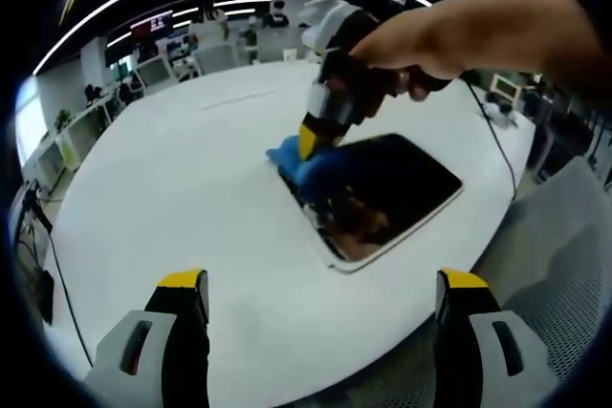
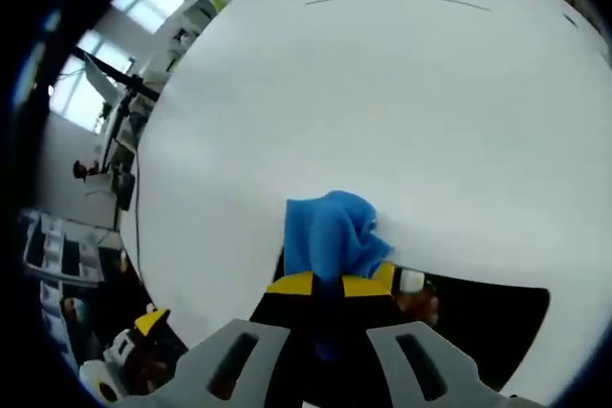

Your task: Wipe the mirror surface with the cleaning cloth until all visible marks leave the cleaned area.

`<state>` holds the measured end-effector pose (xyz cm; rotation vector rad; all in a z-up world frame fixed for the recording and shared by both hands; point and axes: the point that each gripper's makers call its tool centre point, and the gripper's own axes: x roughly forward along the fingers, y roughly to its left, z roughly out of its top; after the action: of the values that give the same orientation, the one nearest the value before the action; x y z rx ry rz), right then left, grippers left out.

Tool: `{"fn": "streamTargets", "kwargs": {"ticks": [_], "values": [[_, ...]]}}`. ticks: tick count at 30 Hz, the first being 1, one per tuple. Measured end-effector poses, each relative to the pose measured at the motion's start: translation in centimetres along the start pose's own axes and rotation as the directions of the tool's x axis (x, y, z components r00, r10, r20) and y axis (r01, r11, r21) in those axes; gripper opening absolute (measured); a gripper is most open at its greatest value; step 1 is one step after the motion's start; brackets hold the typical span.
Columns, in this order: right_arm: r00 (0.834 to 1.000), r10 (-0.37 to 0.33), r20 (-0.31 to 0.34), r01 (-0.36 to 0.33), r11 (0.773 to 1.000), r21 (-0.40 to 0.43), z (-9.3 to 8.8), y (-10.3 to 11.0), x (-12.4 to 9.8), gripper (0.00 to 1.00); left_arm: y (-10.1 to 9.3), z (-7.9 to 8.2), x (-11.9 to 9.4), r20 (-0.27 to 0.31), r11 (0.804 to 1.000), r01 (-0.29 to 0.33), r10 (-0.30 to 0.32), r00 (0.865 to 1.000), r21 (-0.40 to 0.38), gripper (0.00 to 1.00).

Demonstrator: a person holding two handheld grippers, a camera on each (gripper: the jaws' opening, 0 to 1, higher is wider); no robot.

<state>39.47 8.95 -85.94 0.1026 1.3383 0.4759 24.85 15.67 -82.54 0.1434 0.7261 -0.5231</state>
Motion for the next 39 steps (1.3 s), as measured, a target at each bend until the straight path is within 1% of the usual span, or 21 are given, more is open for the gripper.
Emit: {"fn": "streamTargets", "kwargs": {"ticks": [5, 13, 15, 16, 20, 22, 25, 28, 35, 39], "values": [[1.000, 0.012, 0.009, -0.012, 1.000, 0.005, 0.2, 0.4, 0.2, 0.03, 0.0, 0.0, 0.0, 0.001, 1.000, 0.001, -0.001, 1.000, -0.002, 0.99], [1.000, 0.015, 0.015, -0.015, 1.000, -0.002, 0.1, 0.4, 0.0, 0.02, 0.0, 0.0, 0.0, -0.002, 1.000, 0.001, -0.001, 1.000, -0.001, 0.99], [0.999, 0.025, 0.022, -0.026, 0.999, 0.028, 0.2, 0.2, 0.1, 0.02, 0.1, -0.1, 0.1, -0.005, 1.000, -0.002, 0.002, 1.000, 0.004, 0.99], [0.999, 0.027, 0.023, -0.027, 0.999, 0.029, 0.2, 0.2, 0.1, 0.02, 0.1, -0.1, 0.1, -0.004, 1.000, -0.004, 0.004, 1.000, 0.001, 0.99], [1.000, 0.013, 0.026, -0.013, 1.000, 0.004, 0.0, 0.5, 0.0, 0.02, 0.3, -0.1, 0.1, -0.006, 1.000, -0.010, 0.010, 1.000, -0.003, 0.99], [0.999, 0.001, 0.033, -0.001, 1.000, -0.008, -0.2, 0.6, -0.2, 0.02, 0.3, -0.2, 0.1, -0.009, 1.000, -0.010, 0.010, 1.000, -0.002, 0.99], [0.999, 0.000, 0.032, 0.000, 1.000, -0.009, -0.4, 0.7, -0.2, 0.02, 0.3, -0.2, 0.1, -0.011, 1.000, -0.010, 0.010, 1.000, -0.002, 0.99], [1.000, 0.016, 0.016, -0.016, 1.000, -0.011, -0.9, 0.9, -0.4, 0.02, 0.3, -0.3, 0.1, -0.012, 1.000, -0.011, 0.011, 1.000, -0.001, 0.99], [1.000, 0.022, 0.014, -0.021, 1.000, -0.018, -1.5, 1.0, -0.3, 0.02, 0.3, -0.4, 0.1, -0.017, 1.000, -0.011, 0.011, 1.000, 0.005, 0.99], [0.999, 0.038, 0.005, -0.038, 0.999, -0.032, -2.0, 1.3, -0.3, 0.02, 0.3, -0.4, 0.1, -0.018, 1.000, -0.013, 0.013, 1.000, 0.005, 0.99]]}}
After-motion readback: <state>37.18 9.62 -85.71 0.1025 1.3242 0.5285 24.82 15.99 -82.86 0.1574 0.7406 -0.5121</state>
